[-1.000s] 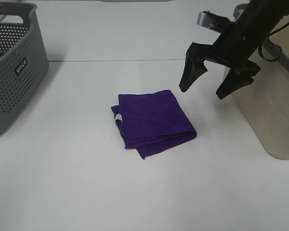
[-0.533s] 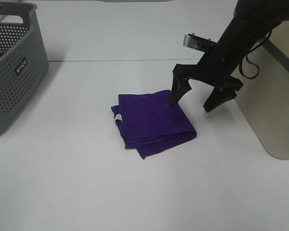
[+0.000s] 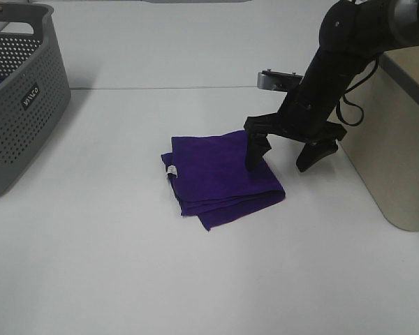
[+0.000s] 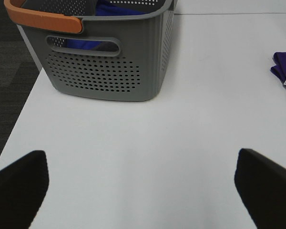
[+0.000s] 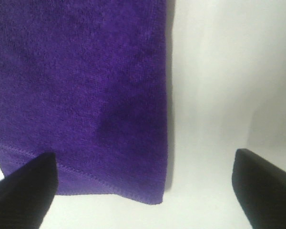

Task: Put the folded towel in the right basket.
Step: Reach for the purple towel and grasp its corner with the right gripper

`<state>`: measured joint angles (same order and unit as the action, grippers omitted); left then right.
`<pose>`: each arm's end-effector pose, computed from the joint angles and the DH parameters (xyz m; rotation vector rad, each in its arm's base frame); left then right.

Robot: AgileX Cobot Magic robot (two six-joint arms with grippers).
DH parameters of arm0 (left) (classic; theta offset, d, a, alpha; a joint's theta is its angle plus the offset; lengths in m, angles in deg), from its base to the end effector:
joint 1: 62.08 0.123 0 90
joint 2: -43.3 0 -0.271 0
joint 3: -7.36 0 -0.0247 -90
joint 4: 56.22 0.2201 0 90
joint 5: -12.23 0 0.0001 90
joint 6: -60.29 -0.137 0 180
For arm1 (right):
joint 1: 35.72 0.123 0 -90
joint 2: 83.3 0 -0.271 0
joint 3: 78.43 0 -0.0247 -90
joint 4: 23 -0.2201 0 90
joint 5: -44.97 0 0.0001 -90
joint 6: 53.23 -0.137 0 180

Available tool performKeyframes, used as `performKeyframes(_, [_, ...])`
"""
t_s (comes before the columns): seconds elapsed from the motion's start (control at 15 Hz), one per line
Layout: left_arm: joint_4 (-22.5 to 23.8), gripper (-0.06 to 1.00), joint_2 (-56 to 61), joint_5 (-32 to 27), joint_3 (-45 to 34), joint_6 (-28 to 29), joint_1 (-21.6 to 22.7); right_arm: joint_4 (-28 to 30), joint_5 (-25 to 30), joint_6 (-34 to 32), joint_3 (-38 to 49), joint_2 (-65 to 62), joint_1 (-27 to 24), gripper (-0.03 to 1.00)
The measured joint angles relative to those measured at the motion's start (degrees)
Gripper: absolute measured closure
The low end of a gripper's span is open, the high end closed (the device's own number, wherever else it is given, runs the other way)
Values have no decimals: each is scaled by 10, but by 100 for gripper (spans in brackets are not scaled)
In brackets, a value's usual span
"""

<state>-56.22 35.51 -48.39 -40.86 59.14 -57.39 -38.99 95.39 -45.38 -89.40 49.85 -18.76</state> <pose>0.0225 0.0018 0.2418 -0.0629 2.0352 0.0640 0.3784 0.1458 0.0920 -0.4029 2.9839 0.3565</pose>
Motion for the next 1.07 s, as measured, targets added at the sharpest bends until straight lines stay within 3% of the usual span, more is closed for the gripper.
performKeyframes(0.73, [0, -5, 0, 0, 0, 0, 0, -43, 1, 1, -3, 35, 0, 2])
performKeyframes(1.07, [0, -5, 0, 0, 0, 0, 0, -119, 0, 6, -7, 49, 24, 5])
